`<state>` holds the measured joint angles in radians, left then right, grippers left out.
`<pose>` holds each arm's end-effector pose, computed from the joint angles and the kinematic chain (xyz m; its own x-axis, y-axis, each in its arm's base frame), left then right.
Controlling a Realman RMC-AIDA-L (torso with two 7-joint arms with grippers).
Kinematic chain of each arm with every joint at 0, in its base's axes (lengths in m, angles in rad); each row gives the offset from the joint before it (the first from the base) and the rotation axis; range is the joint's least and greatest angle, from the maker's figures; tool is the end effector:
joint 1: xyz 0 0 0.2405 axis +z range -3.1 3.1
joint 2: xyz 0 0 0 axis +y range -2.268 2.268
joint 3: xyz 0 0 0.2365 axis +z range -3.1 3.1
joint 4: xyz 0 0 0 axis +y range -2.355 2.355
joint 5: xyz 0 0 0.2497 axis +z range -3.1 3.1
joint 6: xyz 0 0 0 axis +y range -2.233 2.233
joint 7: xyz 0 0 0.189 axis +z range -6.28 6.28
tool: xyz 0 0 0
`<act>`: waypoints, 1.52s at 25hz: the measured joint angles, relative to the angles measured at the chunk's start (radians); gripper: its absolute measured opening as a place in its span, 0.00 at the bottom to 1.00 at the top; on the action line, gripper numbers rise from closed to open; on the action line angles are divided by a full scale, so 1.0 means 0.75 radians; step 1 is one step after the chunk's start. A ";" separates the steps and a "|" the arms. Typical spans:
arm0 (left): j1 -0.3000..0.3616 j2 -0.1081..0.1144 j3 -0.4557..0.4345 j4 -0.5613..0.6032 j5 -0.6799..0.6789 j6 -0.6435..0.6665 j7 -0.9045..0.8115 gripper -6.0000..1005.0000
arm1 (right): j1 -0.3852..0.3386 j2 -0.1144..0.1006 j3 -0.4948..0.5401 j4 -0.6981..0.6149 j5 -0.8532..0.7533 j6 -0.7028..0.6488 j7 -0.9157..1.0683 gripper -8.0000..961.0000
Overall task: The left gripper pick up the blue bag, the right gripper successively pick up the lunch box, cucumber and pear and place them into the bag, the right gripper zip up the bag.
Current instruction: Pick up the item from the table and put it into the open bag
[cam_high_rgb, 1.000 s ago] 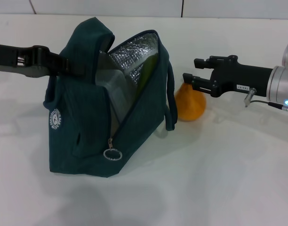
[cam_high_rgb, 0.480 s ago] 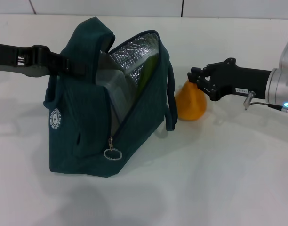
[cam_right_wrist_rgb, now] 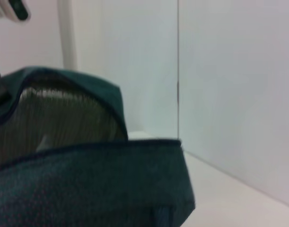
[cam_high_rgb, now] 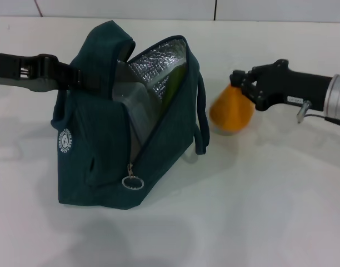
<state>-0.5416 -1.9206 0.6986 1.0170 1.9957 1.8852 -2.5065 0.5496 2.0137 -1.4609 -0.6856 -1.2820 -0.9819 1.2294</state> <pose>-0.2133 0.3675 0.0934 0.3448 0.8753 0.3389 0.8831 -0.4249 0.1989 0.1843 0.4344 -0.0760 0.8648 -0.1160 -0.4886 -0.3331 -0.8606 -0.3853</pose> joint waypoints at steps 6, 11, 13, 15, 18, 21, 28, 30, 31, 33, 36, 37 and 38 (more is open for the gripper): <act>0.001 -0.003 0.000 0.000 0.000 0.000 -0.004 0.04 | -0.046 0.000 0.110 -0.064 0.004 -0.100 0.035 0.05; -0.005 -0.010 0.007 -0.004 0.000 0.015 -0.008 0.04 | -0.045 -0.001 0.258 -0.063 0.013 -0.241 0.107 0.05; -0.009 -0.012 0.008 -0.013 0.000 0.021 -0.009 0.04 | -0.033 -0.002 0.296 -0.061 0.035 -0.302 0.138 0.05; -0.011 -0.013 0.009 -0.024 0.000 0.022 -0.009 0.04 | -0.014 -0.002 0.315 -0.062 0.063 -0.354 0.171 0.05; -0.014 -0.014 0.009 -0.052 -0.008 0.023 -0.004 0.04 | 0.029 -0.002 0.318 -0.068 0.095 -0.415 0.210 0.05; -0.021 -0.014 0.009 -0.073 -0.013 0.023 0.001 0.04 | 0.093 0.003 0.311 -0.063 0.108 -0.473 0.256 0.05; -0.054 -0.016 0.009 -0.120 -0.015 0.021 0.020 0.04 | 0.228 0.016 0.118 -0.013 0.211 -0.489 0.285 0.05; -0.057 -0.016 0.009 -0.121 -0.013 0.019 0.021 0.04 | 0.253 0.017 0.051 0.004 0.236 -0.476 0.285 0.05; -0.059 -0.016 0.009 -0.121 -0.011 0.017 0.022 0.04 | 0.260 0.017 0.026 0.009 0.244 -0.470 0.285 0.05; -0.061 -0.016 0.009 -0.121 -0.009 0.015 0.024 0.04 | 0.270 0.018 -0.042 0.018 0.270 -0.453 0.285 0.05; -0.062 -0.016 0.007 -0.121 -0.007 0.013 0.024 0.04 | 0.270 0.019 -0.118 0.020 0.306 -0.438 0.283 0.05; -0.061 -0.016 0.006 -0.121 -0.007 0.011 0.024 0.04 | 0.270 0.019 -0.130 0.020 0.312 -0.437 0.282 0.05; -0.061 -0.016 0.006 -0.121 -0.006 0.011 0.024 0.04 | 0.269 0.019 -0.144 0.020 0.317 -0.436 0.282 0.05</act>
<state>-0.5871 -1.9329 0.7030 0.9265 1.9909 1.8931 -2.4882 0.7511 2.0279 -1.5686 -0.6706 -1.0442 -1.3087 1.4406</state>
